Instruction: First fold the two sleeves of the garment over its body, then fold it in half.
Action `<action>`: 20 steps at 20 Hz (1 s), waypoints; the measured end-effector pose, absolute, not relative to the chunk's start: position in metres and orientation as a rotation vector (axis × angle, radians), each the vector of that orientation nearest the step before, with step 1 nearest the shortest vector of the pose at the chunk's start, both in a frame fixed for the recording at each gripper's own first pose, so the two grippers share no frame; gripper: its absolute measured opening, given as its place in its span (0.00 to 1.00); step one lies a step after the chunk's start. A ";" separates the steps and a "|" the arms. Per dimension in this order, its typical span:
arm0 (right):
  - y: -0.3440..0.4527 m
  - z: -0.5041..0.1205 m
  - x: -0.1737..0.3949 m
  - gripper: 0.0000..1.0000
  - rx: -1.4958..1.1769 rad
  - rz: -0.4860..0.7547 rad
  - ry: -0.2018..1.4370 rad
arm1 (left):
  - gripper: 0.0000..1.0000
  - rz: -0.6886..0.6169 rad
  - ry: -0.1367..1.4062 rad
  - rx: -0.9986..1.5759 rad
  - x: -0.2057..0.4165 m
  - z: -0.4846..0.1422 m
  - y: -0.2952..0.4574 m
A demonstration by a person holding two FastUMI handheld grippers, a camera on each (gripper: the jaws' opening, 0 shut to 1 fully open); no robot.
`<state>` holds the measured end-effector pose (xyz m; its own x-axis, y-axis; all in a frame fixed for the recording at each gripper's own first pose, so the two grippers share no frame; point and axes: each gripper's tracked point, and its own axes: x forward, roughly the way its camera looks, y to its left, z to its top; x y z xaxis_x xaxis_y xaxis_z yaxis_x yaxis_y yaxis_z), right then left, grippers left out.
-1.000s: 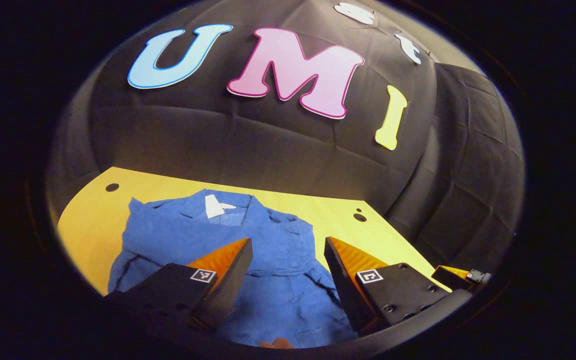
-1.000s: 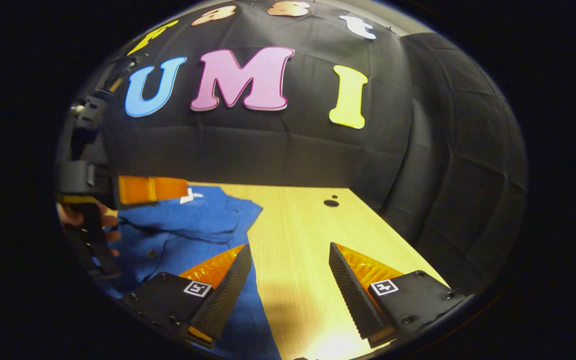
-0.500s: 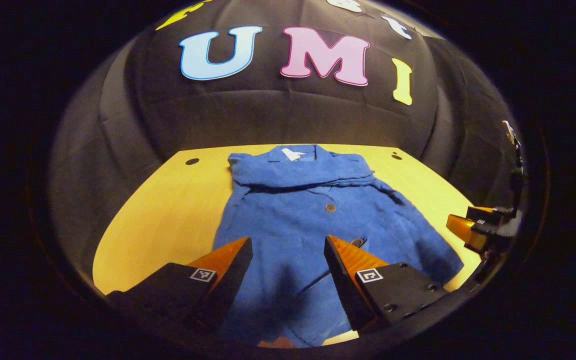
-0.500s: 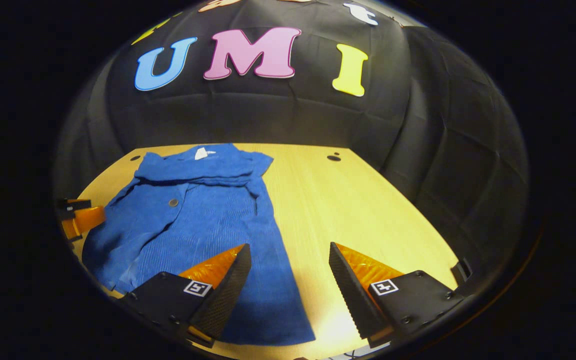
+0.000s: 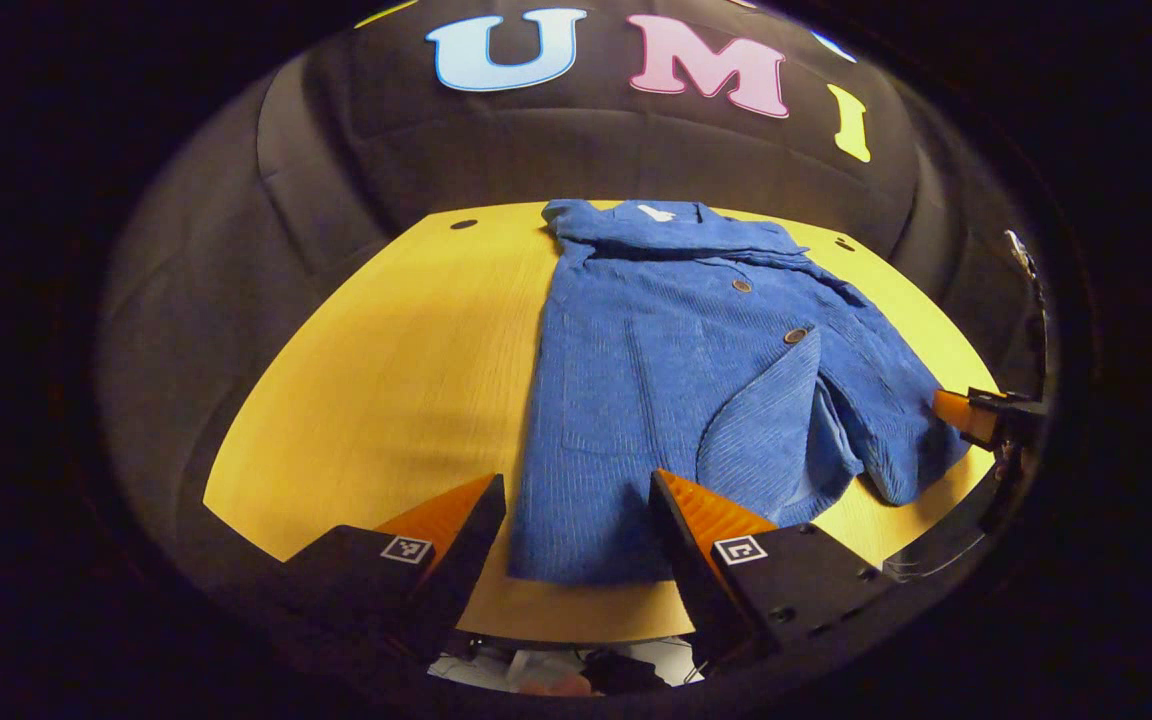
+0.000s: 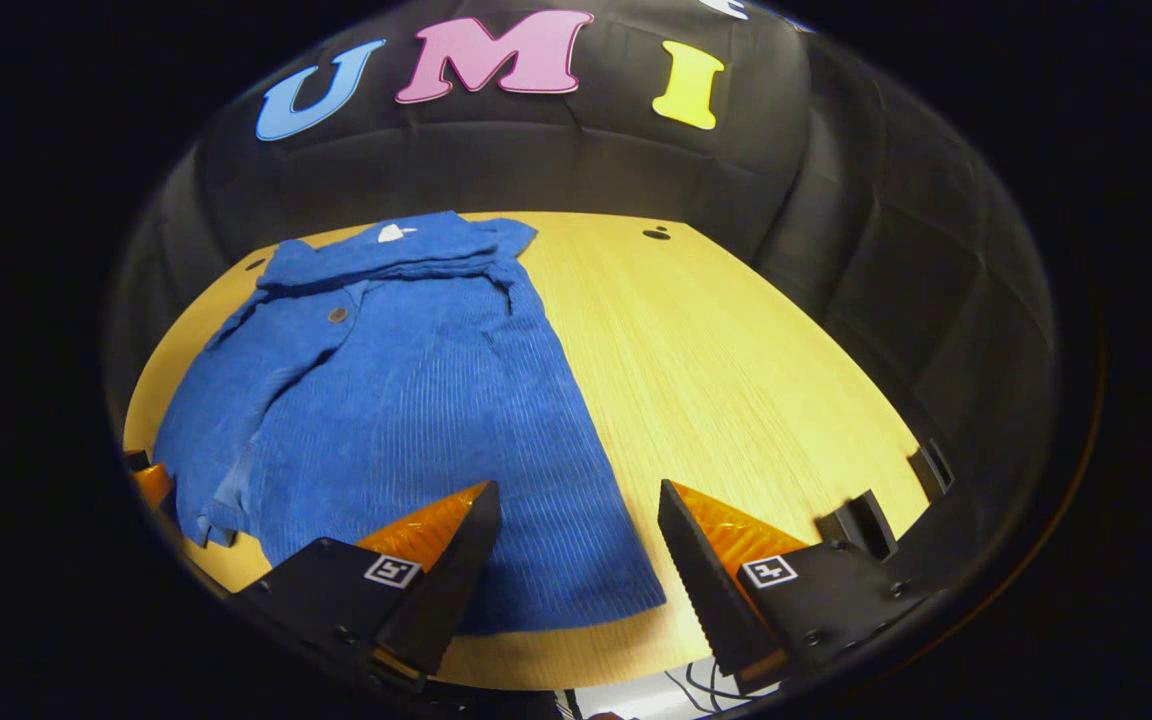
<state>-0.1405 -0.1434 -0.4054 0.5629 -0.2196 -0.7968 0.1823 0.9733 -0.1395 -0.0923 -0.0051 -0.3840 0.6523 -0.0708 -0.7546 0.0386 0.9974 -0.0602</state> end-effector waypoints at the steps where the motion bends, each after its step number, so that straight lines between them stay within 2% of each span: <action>1: -0.144 -0.411 -0.143 1.00 -0.032 -0.247 0.962 | 0.85 -0.055 0.882 -0.060 -0.096 -0.390 -0.006; 6: -0.142 -0.414 -0.144 1.00 0.048 -0.254 0.968 | 0.83 -0.062 0.880 -0.017 -0.094 -0.390 -0.016; 8: -0.133 -0.418 -0.146 0.98 0.111 -0.249 0.998 | 0.72 -0.064 0.895 -0.025 -0.095 -0.387 -0.021; 9: -0.130 -0.417 -0.143 0.76 0.095 -0.237 1.005 | 0.65 -0.066 0.900 -0.024 -0.094 -0.388 -0.024; 10: -0.125 -0.419 -0.143 0.75 0.099 -0.200 1.034 | 0.60 -0.077 0.895 -0.028 -0.095 -0.387 -0.030; 12: -0.121 -0.419 -0.139 0.56 0.083 -0.196 1.053 | 0.31 -0.065 0.901 -0.030 -0.091 -0.384 -0.033; 13: -0.114 -0.421 -0.135 0.53 0.106 -0.169 1.059 | 0.29 -0.072 0.895 -0.024 -0.085 -0.387 -0.035; 14: -0.113 -0.421 -0.134 0.34 0.105 -0.187 1.060 | 0.27 -0.048 0.901 -0.035 -0.086 -0.387 -0.037; 15: -0.112 -0.420 -0.132 0.14 0.093 -0.189 1.046 | 0.07 -0.033 0.908 -0.044 -0.086 -0.385 -0.038; 16: -0.109 -0.420 -0.134 0.14 0.073 -0.164 1.051 | 0.08 -0.038 0.912 -0.048 -0.085 -0.387 -0.039; 18: -0.104 -0.419 -0.129 0.04 0.011 -0.095 1.028 | 0.06 -0.055 0.918 -0.069 -0.085 -0.384 -0.041; 20: -0.101 -0.422 -0.128 0.04 0.015 -0.030 1.036 | 0.01 -0.091 0.919 -0.073 -0.083 -0.384 -0.042</action>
<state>-0.1281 -0.1012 -0.4217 0.5092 -0.0178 -0.8605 0.0321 0.9995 -0.0016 -0.0829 -0.0422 -0.3841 0.6030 -0.1093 -0.7902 0.0472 0.9937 -0.1014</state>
